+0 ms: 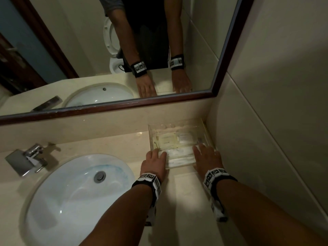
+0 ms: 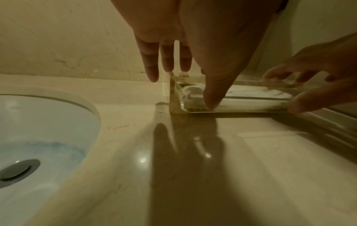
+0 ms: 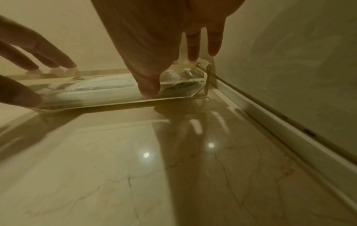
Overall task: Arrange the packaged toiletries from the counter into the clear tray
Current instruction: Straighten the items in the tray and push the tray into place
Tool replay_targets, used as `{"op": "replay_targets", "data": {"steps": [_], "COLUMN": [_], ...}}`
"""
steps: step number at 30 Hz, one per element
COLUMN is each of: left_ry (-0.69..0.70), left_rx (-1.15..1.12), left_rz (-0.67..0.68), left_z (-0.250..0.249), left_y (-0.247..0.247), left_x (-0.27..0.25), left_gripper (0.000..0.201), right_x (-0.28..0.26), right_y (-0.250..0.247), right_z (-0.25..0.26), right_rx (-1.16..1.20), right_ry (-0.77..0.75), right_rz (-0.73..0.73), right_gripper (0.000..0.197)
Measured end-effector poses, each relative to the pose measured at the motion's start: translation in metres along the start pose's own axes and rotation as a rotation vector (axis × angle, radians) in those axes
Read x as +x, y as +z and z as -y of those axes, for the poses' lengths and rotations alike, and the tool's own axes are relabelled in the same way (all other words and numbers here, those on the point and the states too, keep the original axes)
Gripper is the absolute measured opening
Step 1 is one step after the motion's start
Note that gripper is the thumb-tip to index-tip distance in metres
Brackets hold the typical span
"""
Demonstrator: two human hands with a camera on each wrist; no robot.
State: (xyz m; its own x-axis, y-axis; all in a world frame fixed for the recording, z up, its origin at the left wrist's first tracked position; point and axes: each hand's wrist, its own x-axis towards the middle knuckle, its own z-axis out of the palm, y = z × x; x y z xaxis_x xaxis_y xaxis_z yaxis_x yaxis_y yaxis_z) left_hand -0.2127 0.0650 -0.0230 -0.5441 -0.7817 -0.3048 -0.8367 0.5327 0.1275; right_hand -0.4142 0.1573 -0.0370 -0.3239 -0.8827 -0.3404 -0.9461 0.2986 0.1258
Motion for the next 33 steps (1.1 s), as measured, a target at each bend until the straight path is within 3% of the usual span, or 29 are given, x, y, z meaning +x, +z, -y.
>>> {"op": "replay_targets", "data": {"steps": [9, 20, 25, 28, 31, 33], "left_ry": [0.030, 0.058, 0.074, 0.079, 0.090, 0.106], "left_rx": [0.008, 0.004, 0.038, 0.037, 0.019, 0.006], "left_rz": [-0.015, -0.027, -0.030, -0.023, -0.016, 0.001], "left_z": [0.006, 0.005, 0.005, 0.006, 0.008, 0.012], "left_y": [-0.001, -0.007, -0.008, -0.009, -0.011, -0.013], "left_x": [0.011, 0.024, 0.024, 0.024, 0.025, 0.026], "left_gripper": [0.067, 0.058, 0.060, 0.061, 0.062, 0.064], "right_x": [0.017, 0.025, 0.033, 0.032, 0.032, 0.030], "right_y": [-0.001, -0.015, 0.000, 0.001, 0.002, -0.002], "right_z": [0.011, 0.018, 0.020, 0.022, 0.021, 0.021], "right_rx": [0.069, 0.062, 0.100, 0.113, 0.173, 0.175], "right_ry": [0.023, 0.035, 0.031, 0.045, 0.068, 0.082], "right_rz": [0.017, -0.029, -0.064, -0.070, 0.000, -0.014], "right_gripper": [0.065, 0.067, 0.052, 0.053, 0.075, 0.077]}}
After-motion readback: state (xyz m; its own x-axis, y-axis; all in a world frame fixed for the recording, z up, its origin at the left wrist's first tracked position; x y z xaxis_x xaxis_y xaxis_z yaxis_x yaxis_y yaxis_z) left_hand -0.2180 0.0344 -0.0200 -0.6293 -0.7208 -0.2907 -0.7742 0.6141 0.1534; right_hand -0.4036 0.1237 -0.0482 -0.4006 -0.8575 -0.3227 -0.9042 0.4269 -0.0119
